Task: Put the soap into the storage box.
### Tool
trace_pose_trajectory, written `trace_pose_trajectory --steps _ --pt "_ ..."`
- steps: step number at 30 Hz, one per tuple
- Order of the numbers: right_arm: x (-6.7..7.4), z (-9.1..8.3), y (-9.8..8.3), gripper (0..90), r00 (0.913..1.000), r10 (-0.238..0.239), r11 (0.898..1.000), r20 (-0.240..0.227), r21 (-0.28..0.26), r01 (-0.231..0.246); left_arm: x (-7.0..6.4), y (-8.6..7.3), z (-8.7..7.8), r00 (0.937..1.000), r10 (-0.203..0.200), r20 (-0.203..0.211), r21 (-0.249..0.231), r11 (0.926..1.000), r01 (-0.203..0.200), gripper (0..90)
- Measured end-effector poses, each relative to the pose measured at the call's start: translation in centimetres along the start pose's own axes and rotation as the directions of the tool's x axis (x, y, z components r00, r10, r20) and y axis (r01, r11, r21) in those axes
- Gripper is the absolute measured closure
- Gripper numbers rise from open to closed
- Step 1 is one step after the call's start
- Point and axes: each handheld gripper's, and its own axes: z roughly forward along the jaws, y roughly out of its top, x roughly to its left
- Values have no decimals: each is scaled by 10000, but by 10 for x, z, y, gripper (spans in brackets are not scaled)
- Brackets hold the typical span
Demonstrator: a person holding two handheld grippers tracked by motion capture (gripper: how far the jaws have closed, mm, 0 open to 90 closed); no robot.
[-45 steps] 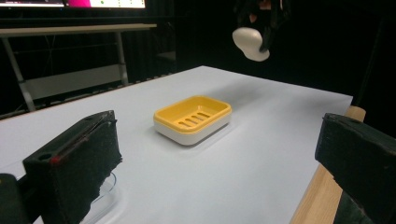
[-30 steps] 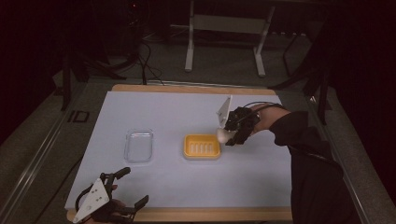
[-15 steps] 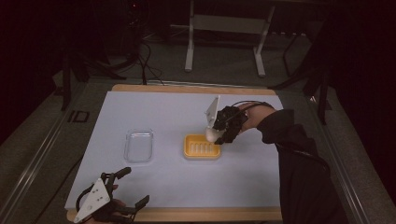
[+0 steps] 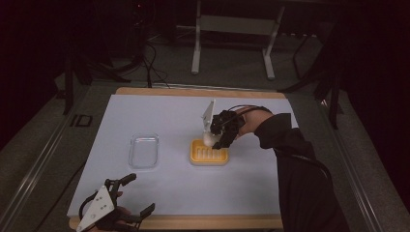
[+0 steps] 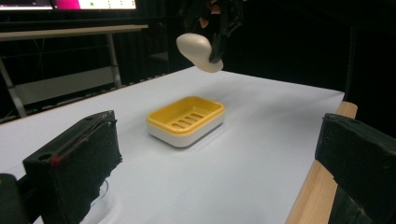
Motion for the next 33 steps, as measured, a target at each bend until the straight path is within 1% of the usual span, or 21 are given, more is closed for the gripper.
trace_pose_trajectory --steps 1,3,8,9,11,12,15,18,25,27,31,33 --pt "-1 2 1 492 10000 19 10000 -30 -25 -19 0 0 0 10000 11 19 11 10000 -11 1" --pt "0 6 1 492 9998 -180 9998 113 -68 181 0 0 1 10000 56 63 31 10000 -56 1" --pt "-2 15 1 492 9996 -294 9996 28 -50 294 -2 0 2 9998 141 142 84 9999 -142 1" --pt "-4 23 -1 492 9998 -187 9998 -7 -10 187 -2 0 2 9998 160 154 87 9998 -162 1" --pt "-5 29 -3 492 9997 -203 9998 -102 -95 202 -2 0 2 9997 173 178 76 9998 -174 1" --pt "-6 32 -4 492 9998 -98 9999 -156 -81 96 -2 0 2 9997 187 185 80 9998 -189 1" --pt "-8 42 -9 492 9997 -37 9998 -240 -218 32 -2 0 2 9996 165 210 59 9998 -166 1" --pt "-10 50 -12 492 9997 35 9996 -251 -281 -42 -2 0 2 9996 193 217 99 9998 -196 1" --pt "-14 71 -20 492 9994 248 9997 -249 12 -248 -3 0 2 9995 202 253 104 9997 -205 1" --pt "-15 76 -23 492 9987 377 9993 -337 -13 -377 -3 0 2 9994 216 260 115 9997 -219 1" --pt "-15 85 -26 492 9982 434 9988 -420 -196 -443 -2 0 2 9994 224 280 120 9997 -227 1" --pt "-15 88 -27 492 9973 585 9979 -437 -264 -597 -2 0 2 9993 230 284 117 9997 -234 1"
